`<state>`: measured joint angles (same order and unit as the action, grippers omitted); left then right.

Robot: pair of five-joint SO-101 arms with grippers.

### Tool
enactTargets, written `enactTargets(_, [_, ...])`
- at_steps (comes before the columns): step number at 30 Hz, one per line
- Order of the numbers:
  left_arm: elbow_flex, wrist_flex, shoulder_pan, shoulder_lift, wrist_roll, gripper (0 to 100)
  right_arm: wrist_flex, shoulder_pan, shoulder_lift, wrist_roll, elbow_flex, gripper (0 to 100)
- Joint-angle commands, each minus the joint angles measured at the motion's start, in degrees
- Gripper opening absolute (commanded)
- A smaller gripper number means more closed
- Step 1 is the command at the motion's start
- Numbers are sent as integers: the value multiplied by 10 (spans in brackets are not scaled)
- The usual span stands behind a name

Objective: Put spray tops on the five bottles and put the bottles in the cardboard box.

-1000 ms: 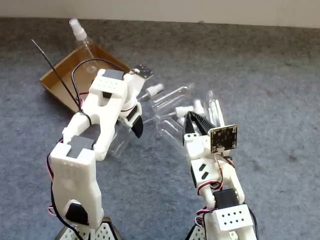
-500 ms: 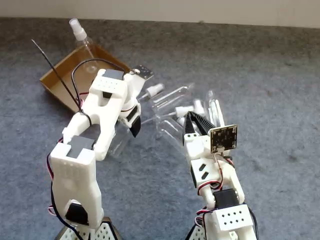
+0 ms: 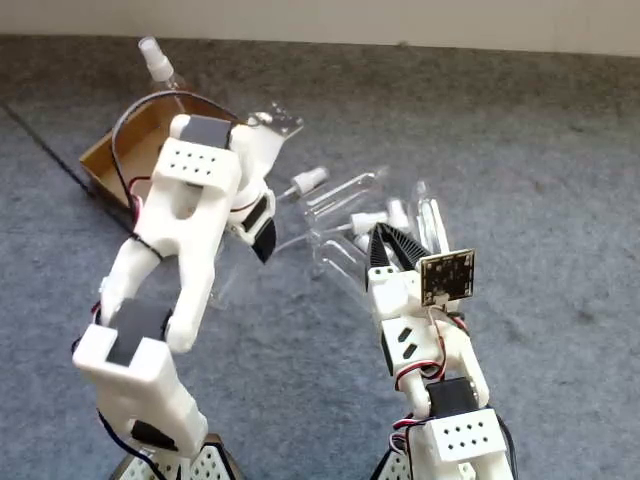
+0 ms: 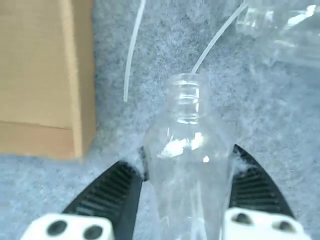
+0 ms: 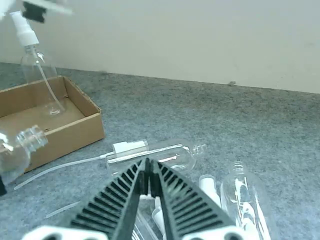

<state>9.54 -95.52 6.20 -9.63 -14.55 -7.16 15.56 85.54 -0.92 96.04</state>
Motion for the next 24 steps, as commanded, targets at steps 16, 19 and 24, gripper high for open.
enactTargets(16, [-240, 41, 84, 372, -3, 115, -4, -3, 5, 1, 98, 8])
enactTargets(19, [-298, 76, 84, 415, -2, 115, -4, -3, 5, 1, 98, 8])
enactTargets(24, [-390, 143, 84, 493, -2, 115, -4, -3, 5, 1, 98, 8])
